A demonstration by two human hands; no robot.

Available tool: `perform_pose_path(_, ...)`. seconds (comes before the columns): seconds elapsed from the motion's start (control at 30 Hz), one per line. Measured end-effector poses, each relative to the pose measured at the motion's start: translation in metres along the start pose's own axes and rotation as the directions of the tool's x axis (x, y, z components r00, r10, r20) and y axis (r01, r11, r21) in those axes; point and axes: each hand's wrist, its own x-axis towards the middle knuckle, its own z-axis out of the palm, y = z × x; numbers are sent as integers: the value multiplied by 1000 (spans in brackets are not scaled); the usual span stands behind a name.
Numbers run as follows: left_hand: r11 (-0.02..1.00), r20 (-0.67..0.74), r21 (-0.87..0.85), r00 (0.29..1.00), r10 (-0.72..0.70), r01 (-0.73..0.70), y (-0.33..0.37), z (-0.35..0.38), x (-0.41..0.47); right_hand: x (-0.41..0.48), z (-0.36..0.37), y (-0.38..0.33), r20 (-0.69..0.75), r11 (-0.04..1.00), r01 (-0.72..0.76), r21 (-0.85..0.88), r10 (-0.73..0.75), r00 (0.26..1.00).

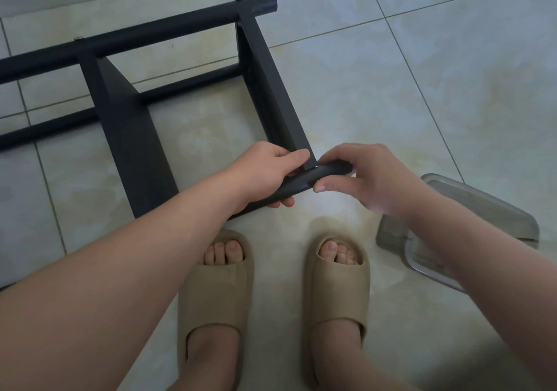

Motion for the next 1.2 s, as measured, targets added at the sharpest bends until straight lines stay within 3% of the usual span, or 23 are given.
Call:
perform_pose_path(0.33, 996, -92, 88, 995, 42, -34, 3, 7, -1, -1, 4, 8, -24, 991, 66, 118, -63, 998)
perform_pose_path(0.6, 993, -108, 112, 993, 47, -35, 2, 9, 0, 15, -12, 2, 215, 992, -95, 81, 76, 974)
perform_pose_path(1.2, 994, -61, 110, 998, -8, 14, 3, 14, -2, -3, 0, 6, 72, 967, -80, 243, 65, 995)
